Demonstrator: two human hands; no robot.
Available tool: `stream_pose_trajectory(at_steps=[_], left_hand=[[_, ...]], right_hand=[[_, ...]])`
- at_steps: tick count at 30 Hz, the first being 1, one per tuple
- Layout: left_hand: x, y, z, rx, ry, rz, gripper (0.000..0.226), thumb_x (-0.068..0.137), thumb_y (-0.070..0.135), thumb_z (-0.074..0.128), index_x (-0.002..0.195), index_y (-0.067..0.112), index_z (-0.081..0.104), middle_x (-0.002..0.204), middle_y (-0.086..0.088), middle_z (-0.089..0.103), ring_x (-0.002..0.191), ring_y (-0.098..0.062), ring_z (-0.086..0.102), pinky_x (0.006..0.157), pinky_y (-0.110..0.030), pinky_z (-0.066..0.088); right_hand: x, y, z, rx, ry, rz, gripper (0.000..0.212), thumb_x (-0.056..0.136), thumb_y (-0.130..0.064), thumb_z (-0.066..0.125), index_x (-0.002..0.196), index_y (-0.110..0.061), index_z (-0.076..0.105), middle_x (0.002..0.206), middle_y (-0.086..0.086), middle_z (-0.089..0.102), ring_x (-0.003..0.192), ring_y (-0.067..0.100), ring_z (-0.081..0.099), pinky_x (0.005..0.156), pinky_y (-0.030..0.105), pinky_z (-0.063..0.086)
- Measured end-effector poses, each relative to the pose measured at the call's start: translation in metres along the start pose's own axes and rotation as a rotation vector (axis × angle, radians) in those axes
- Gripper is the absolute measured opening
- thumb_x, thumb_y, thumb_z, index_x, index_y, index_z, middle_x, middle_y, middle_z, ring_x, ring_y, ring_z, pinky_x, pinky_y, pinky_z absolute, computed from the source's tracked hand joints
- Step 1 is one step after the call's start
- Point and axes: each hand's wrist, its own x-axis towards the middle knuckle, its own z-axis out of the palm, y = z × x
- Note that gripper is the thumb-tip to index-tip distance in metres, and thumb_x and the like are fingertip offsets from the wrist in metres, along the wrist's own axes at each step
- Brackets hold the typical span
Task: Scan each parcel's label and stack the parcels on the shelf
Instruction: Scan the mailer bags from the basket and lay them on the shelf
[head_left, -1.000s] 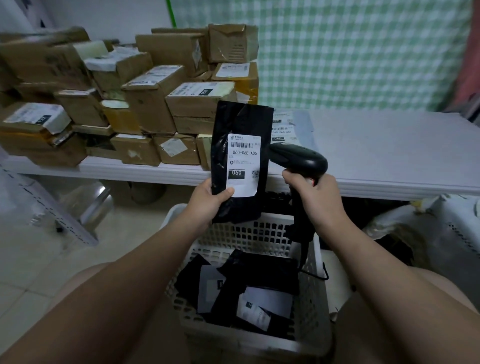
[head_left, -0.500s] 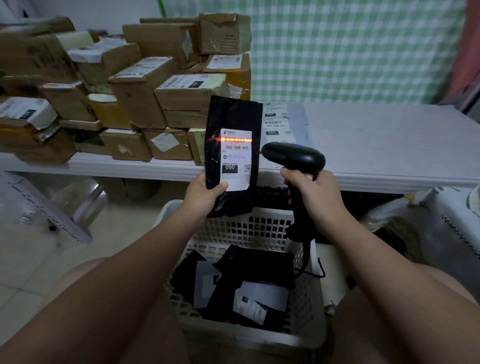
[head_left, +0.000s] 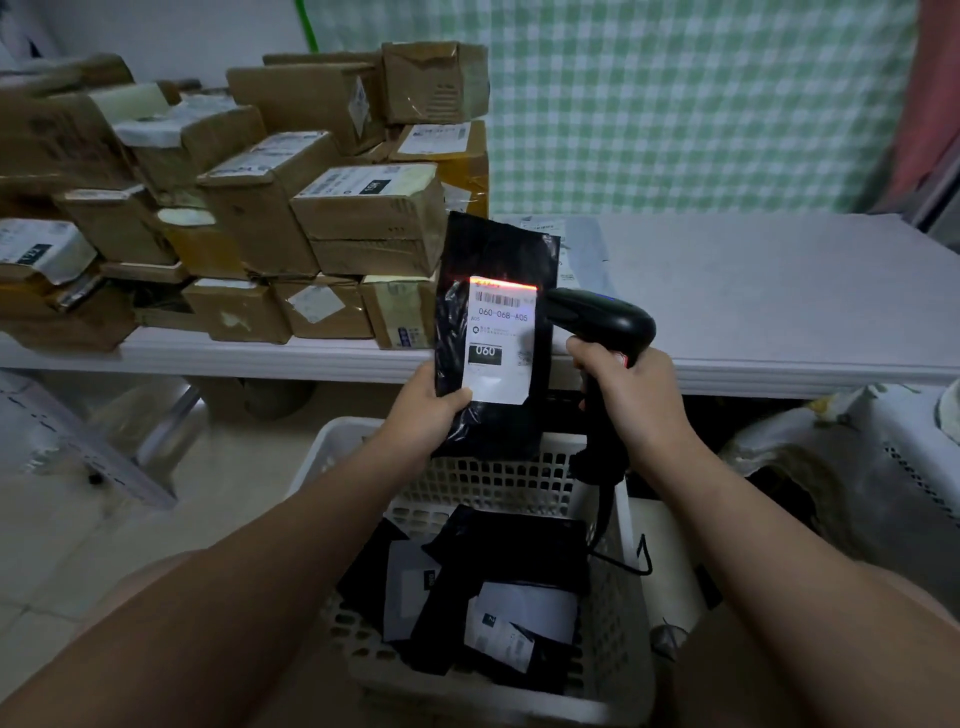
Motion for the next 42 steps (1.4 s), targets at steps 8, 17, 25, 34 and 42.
stream_pose_trajectory(at_steps=[8, 17, 25, 34, 42], left_hand=[[0.07, 0.065, 0.074, 0.037, 0.14, 0.111, 0.026, 0.095, 0.01, 0.056, 0.118, 0.013, 0.044, 0.116, -0.005, 0.058, 0.108, -0.022, 0.057, 0.088, -0.03, 0.046], [0.08, 0.058, 0.084, 0.959, 0.002, 0.347, 0.092, 0.069, 0.066, 0.071, 0.146, 0.042, 0.026, 0.158, -0.007, -0.003, 0.142, -0.033, 0.009, 0.115, -0.045, 0.018], [0.12, 0.066, 0.09, 1.49, 0.246, 0.597, 0.048, 0.096, 0.01, 0.042, 0.142, 0.023, 0.036, 0.14, -0.009, 0.044, 0.131, -0.036, 0.029, 0.099, -0.042, 0.028], [0.075, -0.011, 0.072, 1.006, 0.165, 0.909, 0.044, 0.089, 0.015, 0.043, 0.13, 0.003, 0.053, 0.136, -0.021, 0.051, 0.128, -0.038, 0.044, 0.109, -0.05, 0.034], [0.028, -0.179, 0.022, 1.15, -0.166, 0.645, 0.03, 0.086, 0.022, 0.043, 0.111, 0.009, 0.053, 0.113, -0.026, 0.059, 0.095, -0.045, 0.059, 0.077, -0.054, 0.051]], right_hand=[[0.049, -0.004, -0.023, -0.057, 0.199, 0.008, 0.035, 0.084, -0.033, 0.069, 0.057, -0.019, 0.051, 0.052, -0.01, 0.048, 0.057, 0.01, 0.048, 0.057, 0.026, 0.037], [0.083, 0.012, -0.041, -0.036, 0.239, 0.048, 0.027, 0.083, -0.035, 0.068, 0.075, -0.01, 0.063, 0.064, -0.001, 0.052, 0.066, 0.015, 0.052, 0.065, 0.029, 0.04], [0.089, 0.024, -0.034, -0.086, 0.187, 0.026, 0.041, 0.079, -0.039, 0.071, 0.054, -0.021, 0.043, 0.056, -0.001, 0.049, 0.06, 0.018, 0.05, 0.065, 0.033, 0.041], [0.059, 0.043, -0.034, -0.293, -0.026, -0.013, 0.04, 0.085, -0.031, 0.069, 0.061, -0.01, 0.046, 0.056, -0.001, 0.046, 0.057, 0.014, 0.049, 0.057, 0.029, 0.038], [0.034, 0.072, -0.031, -0.263, -0.195, -0.042, 0.042, 0.075, -0.027, 0.073, 0.083, 0.013, 0.06, 0.062, 0.006, 0.053, 0.061, 0.013, 0.052, 0.066, 0.044, 0.053]])
